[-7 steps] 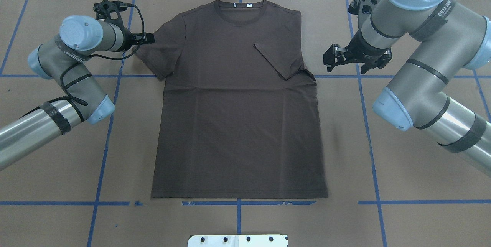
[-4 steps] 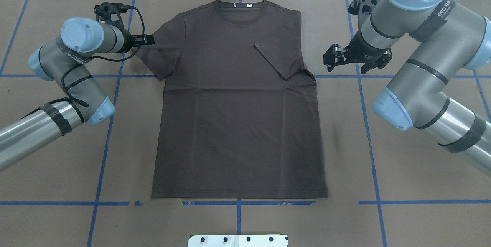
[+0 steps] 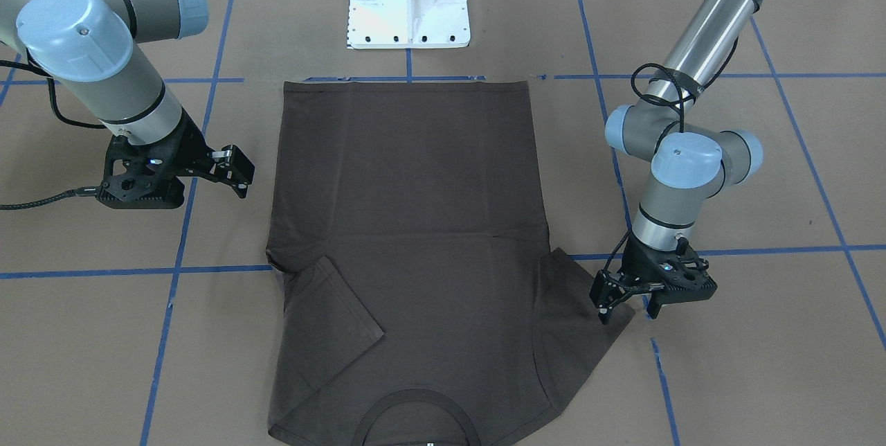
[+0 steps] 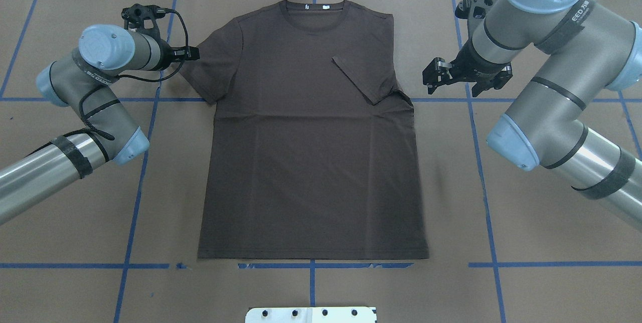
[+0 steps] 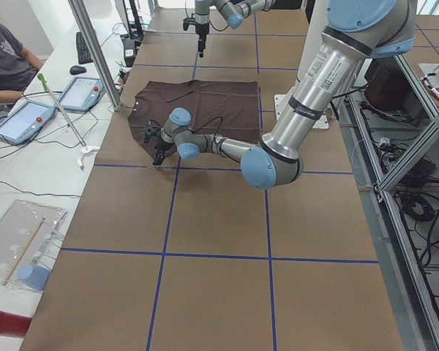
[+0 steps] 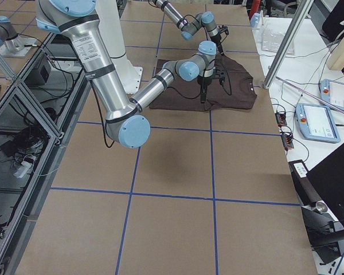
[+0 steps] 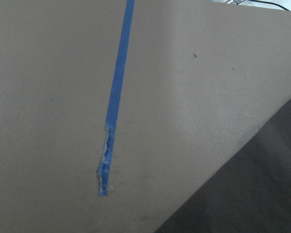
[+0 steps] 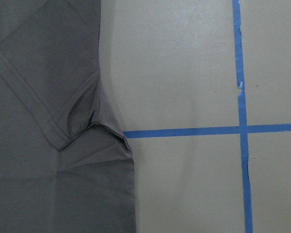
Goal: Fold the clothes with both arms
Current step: 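Position the left gripper beside the sleeve nearest it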
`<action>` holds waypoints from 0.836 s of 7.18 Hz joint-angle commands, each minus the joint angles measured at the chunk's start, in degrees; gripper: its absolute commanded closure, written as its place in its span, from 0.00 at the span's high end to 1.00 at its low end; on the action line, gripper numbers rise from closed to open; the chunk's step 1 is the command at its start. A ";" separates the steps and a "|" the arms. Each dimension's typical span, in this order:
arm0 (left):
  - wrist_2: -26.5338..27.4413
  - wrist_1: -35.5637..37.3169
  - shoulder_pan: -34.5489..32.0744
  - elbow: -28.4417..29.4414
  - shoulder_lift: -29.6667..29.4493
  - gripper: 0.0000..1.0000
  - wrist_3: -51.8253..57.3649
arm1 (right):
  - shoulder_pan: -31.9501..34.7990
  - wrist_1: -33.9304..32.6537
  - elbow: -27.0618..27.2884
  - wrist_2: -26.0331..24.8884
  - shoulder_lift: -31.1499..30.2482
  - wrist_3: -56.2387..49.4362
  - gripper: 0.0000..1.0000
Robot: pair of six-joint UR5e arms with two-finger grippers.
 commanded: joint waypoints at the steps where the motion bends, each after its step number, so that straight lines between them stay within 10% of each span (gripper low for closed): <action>1: 0.06 0.00 0.05 0.00 0.01 0.74 -0.03 | 0.00 0.00 0.01 0.09 0.03 0.00 1.00; 6: -0.03 0.00 0.05 -0.17 -0.08 0.24 0.40 | 0.00 0.00 0.10 0.09 -0.06 0.09 1.00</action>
